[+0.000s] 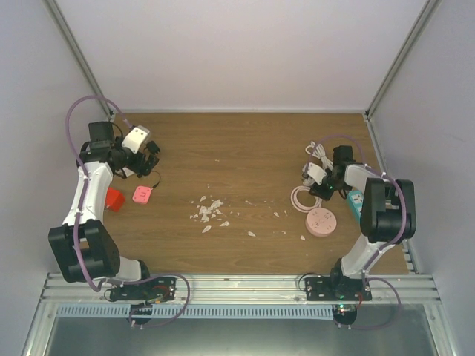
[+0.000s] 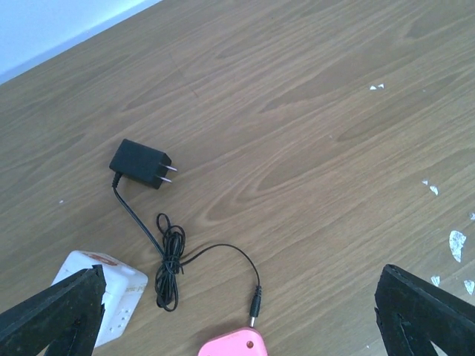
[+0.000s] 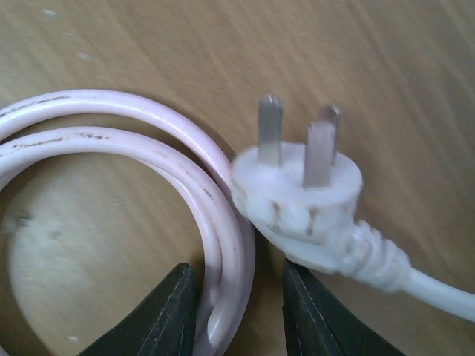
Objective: Pull the plug off the socket
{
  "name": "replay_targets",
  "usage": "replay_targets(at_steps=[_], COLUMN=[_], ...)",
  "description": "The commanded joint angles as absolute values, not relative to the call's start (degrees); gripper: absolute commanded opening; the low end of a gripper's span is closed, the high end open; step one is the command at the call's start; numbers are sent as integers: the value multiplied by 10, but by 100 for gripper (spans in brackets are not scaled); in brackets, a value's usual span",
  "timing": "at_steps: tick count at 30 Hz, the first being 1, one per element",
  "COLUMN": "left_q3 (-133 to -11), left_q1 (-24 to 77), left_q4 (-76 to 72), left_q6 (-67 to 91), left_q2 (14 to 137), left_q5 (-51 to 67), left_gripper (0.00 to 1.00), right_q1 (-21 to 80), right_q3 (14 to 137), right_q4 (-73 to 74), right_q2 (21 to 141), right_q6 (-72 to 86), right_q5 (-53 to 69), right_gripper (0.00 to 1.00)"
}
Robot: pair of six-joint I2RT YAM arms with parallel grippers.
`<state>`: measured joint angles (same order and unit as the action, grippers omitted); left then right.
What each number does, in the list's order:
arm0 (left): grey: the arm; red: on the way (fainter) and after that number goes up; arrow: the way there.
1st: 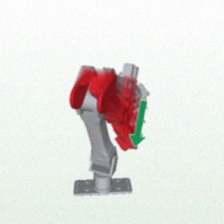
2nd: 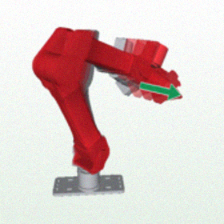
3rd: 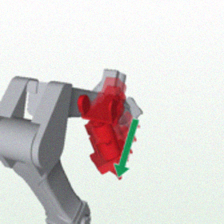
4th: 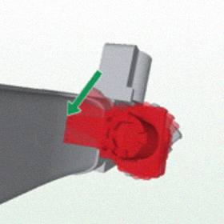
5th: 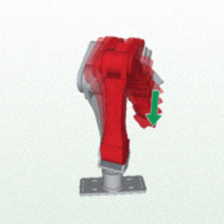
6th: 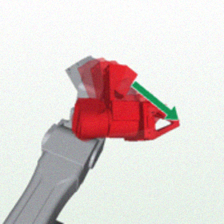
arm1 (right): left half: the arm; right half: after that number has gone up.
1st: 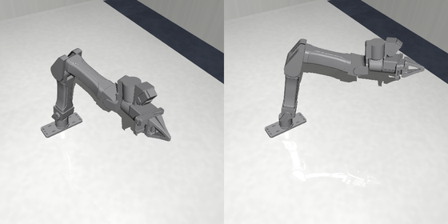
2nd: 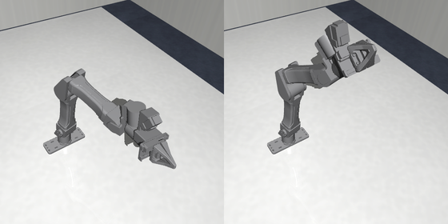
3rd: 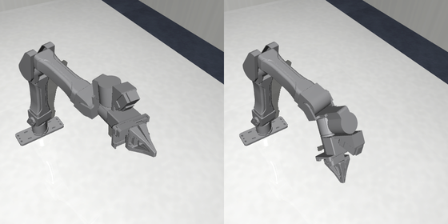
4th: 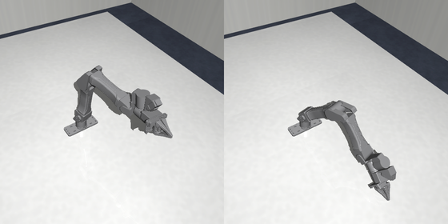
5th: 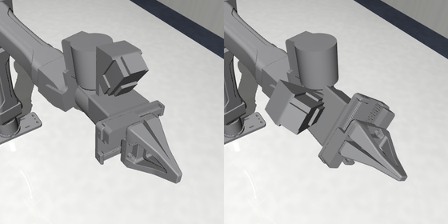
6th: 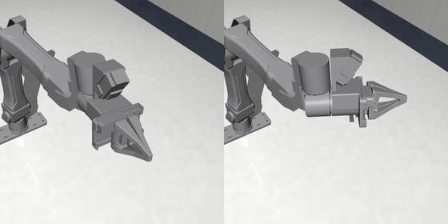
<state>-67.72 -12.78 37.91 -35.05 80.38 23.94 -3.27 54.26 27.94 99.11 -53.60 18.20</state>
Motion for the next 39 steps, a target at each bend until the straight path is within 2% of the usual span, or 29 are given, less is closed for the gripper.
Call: replay_targets(at_steps=[1, 3, 7, 14, 22, 27, 32, 36, 39], left_q3=[-715, -730, -758, -875, -1137, -1259, -1261, -1235, -1182], left_q1=[-124, -124, -124, -124, -124, -124, -122, -100, -89], left_q4=[360, 368, 357, 382, 503, 528, 496, 491, 471], left_q6=[-334, -327, -301, -295, -276, -230, -177, -173, -166], left_q2=[821, 832, 847, 906, 1045, 1103, 1105, 1096, 1074], left_q5=[249, 259, 257, 262, 288, 315, 350, 332, 341], left_gripper=[99, 99, 99, 99, 99, 99, 99, 99, 99], right_q1=[-57, -58, -57, -58, -58, -58, -58, -58, -58], right_q3=[591, 619, 674, 768, 930, 1068, 1181, 1180, 1131], right_q4=[300, 322, 381, 494, 570, 589, 554, 478, 409], right_q2=[1027, 1027, 1022, 1003, 1007, 1056, 1086, 1064, 1035], right_q6=[-553, -548, -538, -552, -516, -460, -348, -255, -183], right_q5=[114, 126, 169, 213, 271, 304, 352, 396, 435], right_gripper=[30, 36, 55, 76, 99, 100, 100, 99, 100])
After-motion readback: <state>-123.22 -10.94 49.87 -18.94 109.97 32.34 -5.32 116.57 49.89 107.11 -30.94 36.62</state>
